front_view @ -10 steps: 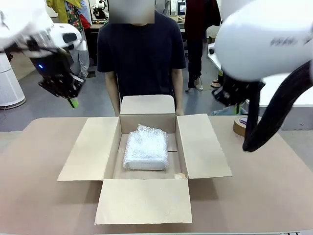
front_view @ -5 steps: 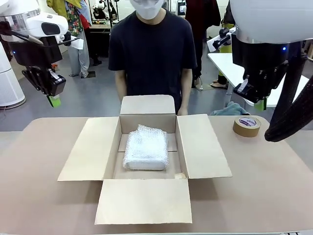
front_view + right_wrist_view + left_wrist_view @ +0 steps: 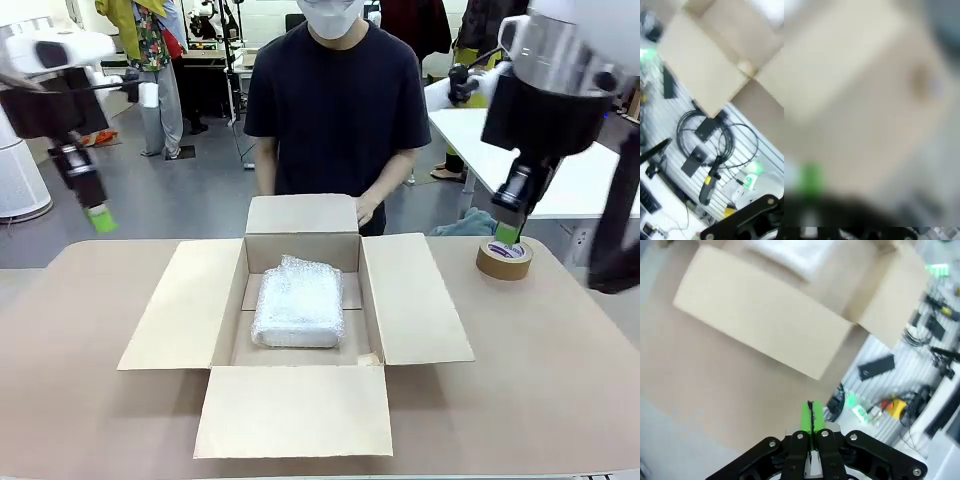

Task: Wrap the clocks to prevent damage.
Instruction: Once the human has placed the objects inside and stepped back, release both hands from the side flaps of the Package Box.

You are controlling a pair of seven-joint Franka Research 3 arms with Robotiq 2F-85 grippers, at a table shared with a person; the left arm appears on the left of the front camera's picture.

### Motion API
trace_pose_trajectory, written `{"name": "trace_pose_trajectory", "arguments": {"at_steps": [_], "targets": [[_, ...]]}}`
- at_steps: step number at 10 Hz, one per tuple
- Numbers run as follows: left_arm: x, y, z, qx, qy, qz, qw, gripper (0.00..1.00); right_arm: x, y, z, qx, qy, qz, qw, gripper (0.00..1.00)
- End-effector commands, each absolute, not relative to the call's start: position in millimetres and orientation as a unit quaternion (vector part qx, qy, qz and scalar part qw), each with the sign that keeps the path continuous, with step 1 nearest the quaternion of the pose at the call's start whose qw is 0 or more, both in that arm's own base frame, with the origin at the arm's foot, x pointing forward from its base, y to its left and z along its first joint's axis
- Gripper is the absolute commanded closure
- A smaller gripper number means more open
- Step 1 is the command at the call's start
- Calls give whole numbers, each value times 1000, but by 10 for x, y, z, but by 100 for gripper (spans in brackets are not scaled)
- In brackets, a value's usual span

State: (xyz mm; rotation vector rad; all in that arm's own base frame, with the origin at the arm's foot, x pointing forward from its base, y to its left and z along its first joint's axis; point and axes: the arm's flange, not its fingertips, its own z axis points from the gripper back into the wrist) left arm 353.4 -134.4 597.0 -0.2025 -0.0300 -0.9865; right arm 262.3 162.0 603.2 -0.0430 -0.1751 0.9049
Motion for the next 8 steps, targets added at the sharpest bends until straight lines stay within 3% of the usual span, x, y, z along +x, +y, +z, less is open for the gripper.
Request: {"name": "trace_pose_trajectory", "arguments": {"at_steps": [1, 4, 8], "targets": [[3523, -1083, 5992, -126, 43, -579, 804, 99, 2487, 1256, 5779, 36, -69, 541, 837, 99], [3519, -1034, 5766, -46, 15, -629, 776, 99, 2460, 906, 5503, 35, -84, 533, 842, 99], [3400, -930, 5614, 17, -33, -615, 788, 99, 2476, 869, 5590, -35, -66, 531, 844, 99]]}}
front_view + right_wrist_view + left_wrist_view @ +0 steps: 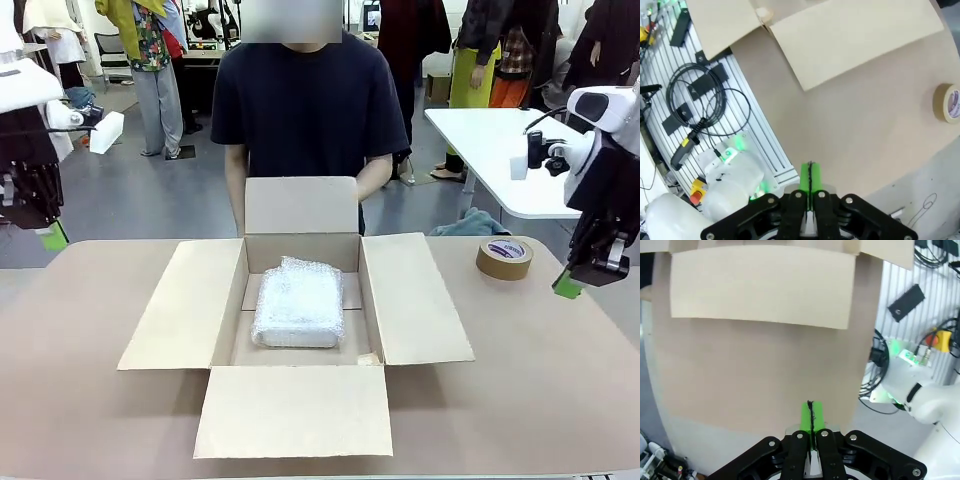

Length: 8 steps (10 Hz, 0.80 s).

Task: Wrap the clocks to prevent damage.
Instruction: Once the human has placed the objects inside and stepped back, release both hands from the side flaps of the Package Box.

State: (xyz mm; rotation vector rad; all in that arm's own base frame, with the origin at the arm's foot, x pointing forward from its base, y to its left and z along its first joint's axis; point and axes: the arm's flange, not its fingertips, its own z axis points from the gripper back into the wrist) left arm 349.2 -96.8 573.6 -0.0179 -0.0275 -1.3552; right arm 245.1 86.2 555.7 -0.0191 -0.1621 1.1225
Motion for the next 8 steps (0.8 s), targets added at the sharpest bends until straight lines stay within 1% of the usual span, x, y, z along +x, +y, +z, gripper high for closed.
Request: {"name": "trace_pose_trajectory", "arguments": {"at_steps": [1, 2, 4, 5, 8], "targets": [[3430, -905, 5564, 27, -22, -616, 787, 99, 2541, 883, 5621, -44, -60, 533, 843, 99], [3426, -937, 5509, 31, -9, -617, 786, 99, 2589, 896, 5646, -47, -54, 538, 840, 99], [3451, -910, 5474, 39, -5, -620, 784, 99, 2724, 899, 5652, -50, -36, 537, 842, 99], [3446, -922, 5523, 15, -12, -627, 779, 99, 2555, 883, 5612, -44, -63, 536, 841, 99], [3446, -922, 5523, 15, -12, -627, 779, 99, 2555, 883, 5612, -44, -63, 536, 841, 99]]}}
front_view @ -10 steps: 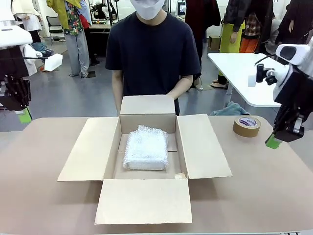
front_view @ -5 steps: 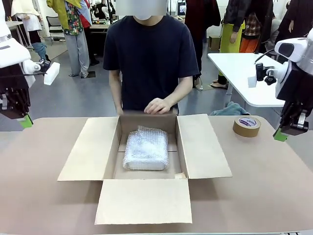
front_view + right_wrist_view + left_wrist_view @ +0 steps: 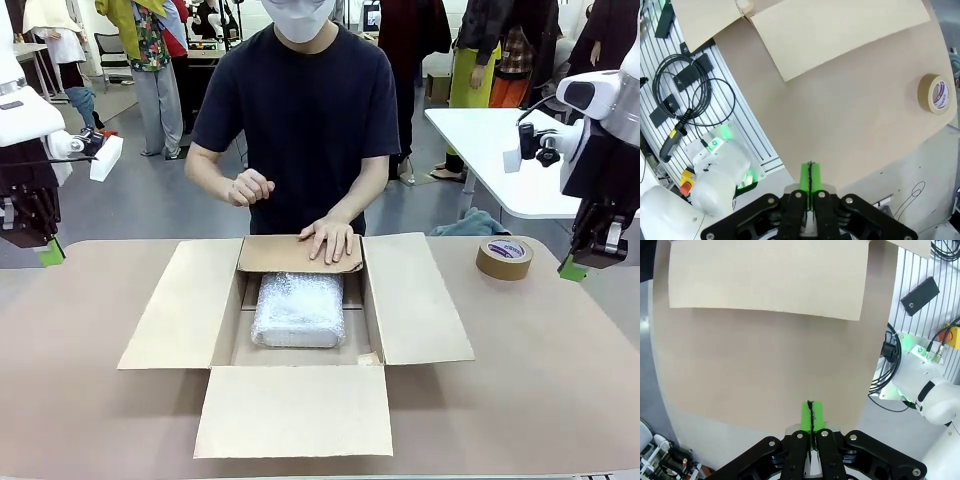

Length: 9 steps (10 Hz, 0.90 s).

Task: Wrap the clocks to prevent damage.
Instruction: Once the human has placed the objects inside and stepped back, release both hands from the side flaps of the Package Box, then push the right (or left) flap of the Package Box to close it.

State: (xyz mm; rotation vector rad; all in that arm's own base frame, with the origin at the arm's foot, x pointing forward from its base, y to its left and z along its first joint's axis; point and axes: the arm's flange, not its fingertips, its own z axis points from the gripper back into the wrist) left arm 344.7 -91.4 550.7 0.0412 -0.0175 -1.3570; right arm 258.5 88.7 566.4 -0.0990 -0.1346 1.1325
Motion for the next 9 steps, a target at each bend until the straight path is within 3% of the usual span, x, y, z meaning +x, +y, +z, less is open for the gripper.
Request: {"name": "trace_pose_trajectory", "arguments": {"at_steps": [1, 9], "targets": [[3446, -922, 5523, 15, -12, -627, 779, 99, 2555, 883, 5612, -44, -63, 536, 841, 99], [3446, -922, 5523, 15, -12, -627, 779, 99, 2555, 883, 5612, -44, -63, 536, 841, 99]]}}
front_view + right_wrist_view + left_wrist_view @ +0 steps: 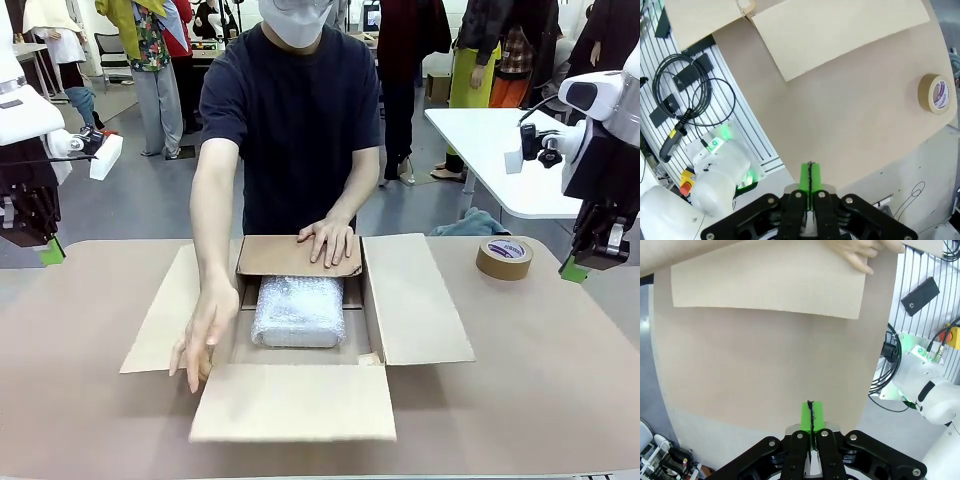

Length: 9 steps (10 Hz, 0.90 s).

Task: Wrap the clocks to prevent damage.
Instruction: Push the right (or left) flap of the Package Box to close it.

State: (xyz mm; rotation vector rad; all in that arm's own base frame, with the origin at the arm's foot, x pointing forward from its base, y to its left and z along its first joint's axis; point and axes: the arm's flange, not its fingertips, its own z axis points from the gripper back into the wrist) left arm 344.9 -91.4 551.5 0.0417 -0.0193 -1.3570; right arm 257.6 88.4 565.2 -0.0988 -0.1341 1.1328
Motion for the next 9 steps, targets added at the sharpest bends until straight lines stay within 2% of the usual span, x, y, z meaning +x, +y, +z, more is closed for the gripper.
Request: {"name": "trace_pose_trajectory", "arguments": {"at_steps": [1, 9], "targets": [[3446, -922, 5523, 15, -12, -627, 779, 99, 2555, 883, 5612, -44, -63, 536, 841, 99], [3446, -922, 5523, 15, -12, -627, 779, 99, 2555, 883, 5612, -44, -63, 536, 841, 99]]}}
